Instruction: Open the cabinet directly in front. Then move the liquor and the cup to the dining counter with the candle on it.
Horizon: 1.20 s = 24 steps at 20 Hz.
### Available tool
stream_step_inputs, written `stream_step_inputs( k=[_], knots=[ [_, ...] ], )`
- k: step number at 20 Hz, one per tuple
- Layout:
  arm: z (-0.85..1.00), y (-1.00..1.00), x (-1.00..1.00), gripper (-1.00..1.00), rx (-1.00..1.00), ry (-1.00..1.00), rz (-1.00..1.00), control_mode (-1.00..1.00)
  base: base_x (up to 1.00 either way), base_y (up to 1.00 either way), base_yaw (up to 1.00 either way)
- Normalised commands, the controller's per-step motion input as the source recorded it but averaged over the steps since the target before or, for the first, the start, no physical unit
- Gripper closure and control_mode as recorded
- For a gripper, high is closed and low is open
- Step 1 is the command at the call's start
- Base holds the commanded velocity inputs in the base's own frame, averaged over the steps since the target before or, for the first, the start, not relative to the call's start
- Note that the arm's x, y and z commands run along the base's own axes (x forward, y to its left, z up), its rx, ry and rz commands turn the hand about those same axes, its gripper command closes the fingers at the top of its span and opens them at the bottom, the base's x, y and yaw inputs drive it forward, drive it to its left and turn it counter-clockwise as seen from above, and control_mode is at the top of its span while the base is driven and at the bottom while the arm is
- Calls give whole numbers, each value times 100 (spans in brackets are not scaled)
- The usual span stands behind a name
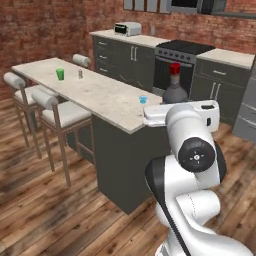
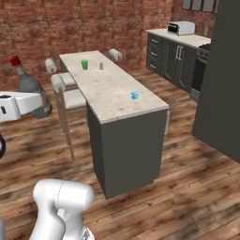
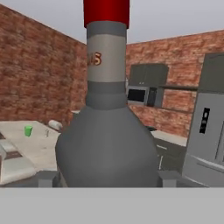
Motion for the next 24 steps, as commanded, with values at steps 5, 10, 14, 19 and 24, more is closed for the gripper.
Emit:
stream_step_inputs(
  k=[5,10,14,19,24],
  knots=[
    [0,0,0,100,0,0,0,100,-10,15,-51],
    [0,0,0,100,0,0,0,100,-31,0,-45],
    [0,0,0,100,0,0,0,100,-31,0,-33],
    [0,0,0,100,0,0,0,100,-34,0,-37],
    [0,0,0,100,0,0,0,100,-16,-2,-28]
  ],
)
